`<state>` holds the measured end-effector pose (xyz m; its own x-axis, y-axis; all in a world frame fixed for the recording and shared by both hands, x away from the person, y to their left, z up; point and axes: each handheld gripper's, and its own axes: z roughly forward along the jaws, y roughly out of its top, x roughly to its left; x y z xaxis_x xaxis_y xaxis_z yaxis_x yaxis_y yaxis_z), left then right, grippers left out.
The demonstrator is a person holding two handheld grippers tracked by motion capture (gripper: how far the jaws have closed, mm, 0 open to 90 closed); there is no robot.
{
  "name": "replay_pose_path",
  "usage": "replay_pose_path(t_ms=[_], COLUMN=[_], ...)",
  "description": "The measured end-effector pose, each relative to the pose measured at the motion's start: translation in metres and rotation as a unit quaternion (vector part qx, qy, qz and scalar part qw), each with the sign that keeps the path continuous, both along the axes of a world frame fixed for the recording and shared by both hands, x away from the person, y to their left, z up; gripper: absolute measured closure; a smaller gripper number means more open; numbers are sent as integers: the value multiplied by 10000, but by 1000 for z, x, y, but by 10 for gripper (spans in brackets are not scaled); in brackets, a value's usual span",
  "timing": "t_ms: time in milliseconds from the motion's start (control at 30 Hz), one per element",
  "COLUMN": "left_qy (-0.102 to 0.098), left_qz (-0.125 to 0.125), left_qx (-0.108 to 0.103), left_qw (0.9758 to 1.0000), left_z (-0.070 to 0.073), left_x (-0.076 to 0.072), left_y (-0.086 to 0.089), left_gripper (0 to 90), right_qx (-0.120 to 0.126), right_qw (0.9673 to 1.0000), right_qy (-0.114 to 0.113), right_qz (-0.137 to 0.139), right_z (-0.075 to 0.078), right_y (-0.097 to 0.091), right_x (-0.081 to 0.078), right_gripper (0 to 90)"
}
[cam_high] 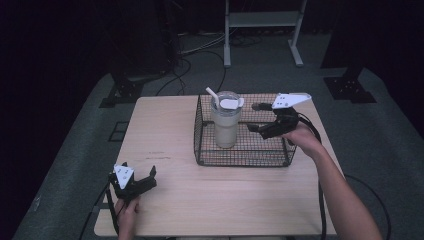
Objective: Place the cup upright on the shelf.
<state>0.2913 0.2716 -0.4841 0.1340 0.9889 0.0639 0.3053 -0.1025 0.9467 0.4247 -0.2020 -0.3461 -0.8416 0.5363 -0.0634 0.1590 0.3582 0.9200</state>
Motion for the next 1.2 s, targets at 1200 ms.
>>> replay_pose_path(t_ms=[1200], left_qy=[26], left_qz=[-14], left_qx=[31], left_qw=[10000], left_z=[0], left_x=[0], left_y=[0], left_gripper=[0], right_qx=[138], right_qw=[9996], right_qy=[95], right_qz=[209], right_z=[-28], right_y=[-41], right_x=[-63], right_gripper=[84])
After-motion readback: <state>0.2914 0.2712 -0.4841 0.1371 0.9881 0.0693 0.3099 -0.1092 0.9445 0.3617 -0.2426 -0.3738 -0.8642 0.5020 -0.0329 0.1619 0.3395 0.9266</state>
